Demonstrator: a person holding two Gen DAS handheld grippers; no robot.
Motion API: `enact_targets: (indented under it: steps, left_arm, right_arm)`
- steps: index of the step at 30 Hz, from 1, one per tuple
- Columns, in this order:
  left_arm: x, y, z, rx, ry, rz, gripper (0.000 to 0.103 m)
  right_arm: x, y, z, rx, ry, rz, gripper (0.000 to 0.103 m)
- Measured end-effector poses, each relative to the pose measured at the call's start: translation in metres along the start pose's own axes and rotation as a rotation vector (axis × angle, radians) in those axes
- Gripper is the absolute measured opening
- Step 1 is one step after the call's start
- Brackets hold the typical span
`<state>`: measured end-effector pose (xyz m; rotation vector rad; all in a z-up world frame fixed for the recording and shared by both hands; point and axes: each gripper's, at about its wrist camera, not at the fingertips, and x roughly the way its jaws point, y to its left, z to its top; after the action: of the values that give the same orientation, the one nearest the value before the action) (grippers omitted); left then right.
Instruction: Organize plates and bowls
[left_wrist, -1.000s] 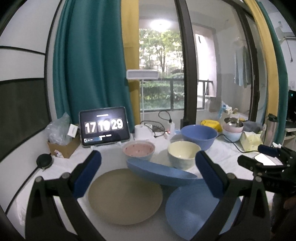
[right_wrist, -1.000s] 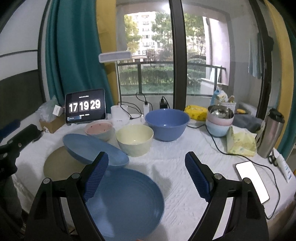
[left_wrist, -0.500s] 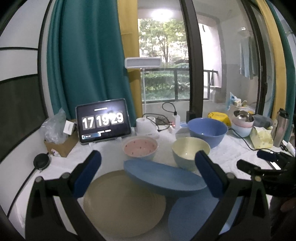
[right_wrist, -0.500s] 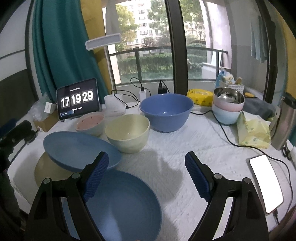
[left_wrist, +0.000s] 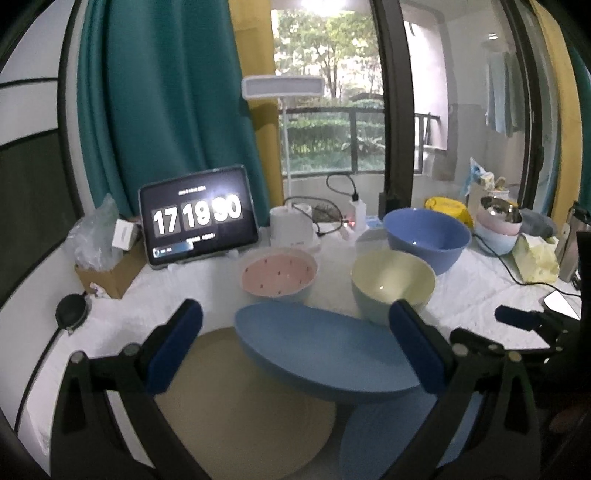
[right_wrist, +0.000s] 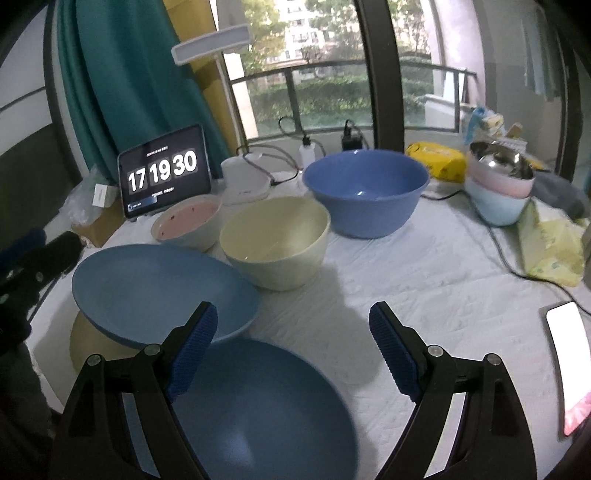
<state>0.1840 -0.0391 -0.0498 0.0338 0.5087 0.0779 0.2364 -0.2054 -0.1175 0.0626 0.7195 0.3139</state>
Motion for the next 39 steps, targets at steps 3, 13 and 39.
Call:
enact_targets:
  steps: [3, 13, 39]
  left_arm:
    - [0.008, 0.002, -0.001, -0.008, 0.027, -0.006, 0.101]
    - [0.037, 0.009, -0.009, -0.039, 0.132, -0.004, 0.080]
    - [0.045, 0.043, -0.028, -0.147, 0.204, 0.010, 0.038]
  right_arm:
    - [0.013, 0.004, 0.000, 0.003, 0.037, 0.023, 0.088]
    - [0.040, 0.003, 0.001, 0.042, 0.138, 0.078, 0.080]
    - [0.072, 0.028, 0.010, 0.072, 0.309, 0.167, 0.027]
